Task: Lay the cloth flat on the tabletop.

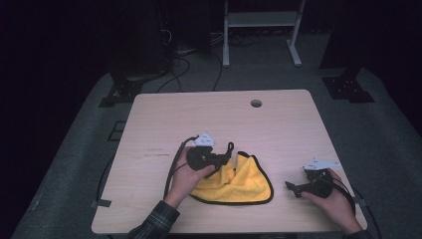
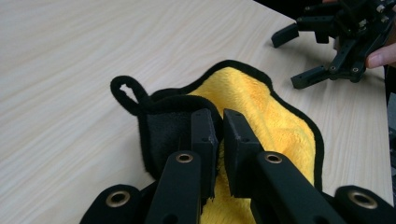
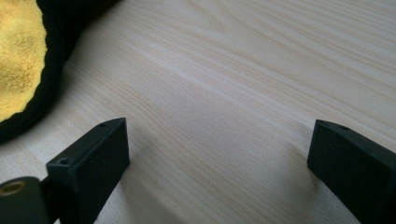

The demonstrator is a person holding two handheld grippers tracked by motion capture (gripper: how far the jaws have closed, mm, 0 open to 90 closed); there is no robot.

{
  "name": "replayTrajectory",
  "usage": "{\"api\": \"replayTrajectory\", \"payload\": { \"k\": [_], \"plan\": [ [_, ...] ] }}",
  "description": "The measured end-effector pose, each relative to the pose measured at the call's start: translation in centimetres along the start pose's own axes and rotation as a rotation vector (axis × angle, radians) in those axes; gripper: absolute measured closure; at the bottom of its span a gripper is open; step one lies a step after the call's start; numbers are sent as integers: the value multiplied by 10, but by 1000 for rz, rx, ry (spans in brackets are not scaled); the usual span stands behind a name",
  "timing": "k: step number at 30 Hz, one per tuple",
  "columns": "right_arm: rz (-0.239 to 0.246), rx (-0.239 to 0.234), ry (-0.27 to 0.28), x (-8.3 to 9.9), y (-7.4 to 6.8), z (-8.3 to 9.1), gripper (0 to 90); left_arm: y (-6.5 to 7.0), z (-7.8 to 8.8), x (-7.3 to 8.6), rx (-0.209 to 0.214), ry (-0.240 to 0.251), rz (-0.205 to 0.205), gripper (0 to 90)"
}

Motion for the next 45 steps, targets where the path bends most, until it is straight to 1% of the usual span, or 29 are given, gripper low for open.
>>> {"api": "replayTrajectory", "payload": {
  "k": [1, 4, 10, 12, 14, 17, 18, 19, 20, 21, 22, 23, 24, 25, 26, 27, 28, 29, 30, 31, 32, 33, 34, 35, 39, 41, 42, 43, 45],
  "plan": [
    [0, 0, 0, 0, 0, 0, 44, 0, 0, 0, 0, 0, 0, 828],
    [0, 0, 0, 0, 0, 0, 44, -10, 17, 4, -31, 7, -3, 828],
    [0, 0, 0, 0, 0, 0, 44, -30, 46, 6, -77, 50, 27, 831],
    [0, 0, 0, 0, 0, 0, 44, -38, 55, 7, -104, 58, 34, 831],
    [0, 0, 0, 0, 0, 0, 44, -47, 62, 9, -136, 69, 44, 831],
    [-1, 0, 0, 0, 0, 0, 50, -60, 68, 16, -154, 70, 78, 830],
    [-15, 10, 6, 0, 1, 1, 108, -64, 68, 21, -158, 59, 91, 829],
    [-15, 10, 6, 0, 1, 1, 108, -65, 68, 23, -157, 59, 99, 829],
    [-13, 11, 8, 0, 2, 3, 152, -68, 67, 26, -162, 50, 105, 829],
    [-16, 8, -5, 0, 3, 5, 230, -69, 67, 28, -162, 48, 109, 828],
    [-20, 9, -13, -1, 4, 7, 284, -70, 66, 29, -162, 48, 112, 827],
    [-35, -1, -18, -2, 5, 9, 319, -71, 65, 30, -162, 43, 117, 827],
    [-54, -11, -13, -4, 5, 10, 318, -72, 65, 31, -165, 42, 116, 827],
    [-51, -13, 6, -10, 5, 13, 353, -72, 64, 31, -163, 40, 117, 827],
    [-51, -13, 6, -10, 5, 13, 353, -73, 64, 32, -164, 39, 115, 827],
    [-50, -19, 28, -21, 4, 12, 364, -73, 64, 32, -166, 38, 116, 827],
    [-44, -26, 41, -27, 3, 12, 383, -74, 63, 32, -167, 36, 117, 827],
    [-44, -26, 41, -27, 3, 12, 383, -74, 63, 32, -167, 36, 117, 826],
    [-32, -49, 59, -44, -1, 7, 397, -74, 62, 33, -171, 35, 117, 825],
    [-26, -57, 66, -50, -2, 5, 405, -74, 62, 33, -173, 33, 118, 825],
    [-26, -57, 66, -50, -2, 5, 405, -75, 61, 34, -174, 31, 118, 825],
    [-20, -69, 70, -58, -4, 2, 409, -75, 61, 34, -175, 30, 117, 824],
    [-8, -90, 89, -74, -9, -4, 425, -76, 60, 35, -177, 24, 119, 824],
    [-8, -90, 89, -74, -9, -4, 425, -76, 60, 35, -177, 24, 119, 824],
    [13, -145, 117, -101, -17, -16, 436, -77, 58, 37, -186, 19, 124, 824],
    [25, -155, 127, -112, -21, -21, 442, -78, 57, 39, -191, 13, 124, 824],
    [42, -168, 123, -121, -24, -27, 442, -78, 56, 39, -199, 2, 117, 824],
    [42, -168, 123, -121, -24, -27, 442, -78, 56, 39, -199, 2, 117, 824],
    [49, -181, 134, -129, -26, -33, 449, -79, 54, 40, -204, -9, 112, 824]
  ]
}}
Point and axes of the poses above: each handheld gripper's, and its own axes: z roughly backward along the jaws, x roughly out of its underside, y roughly to its right, the point moved 6 cm from there along -z, roughly forward along the jaws, and after that the axes turned 8 degrees about z, right-handed, at the moved point
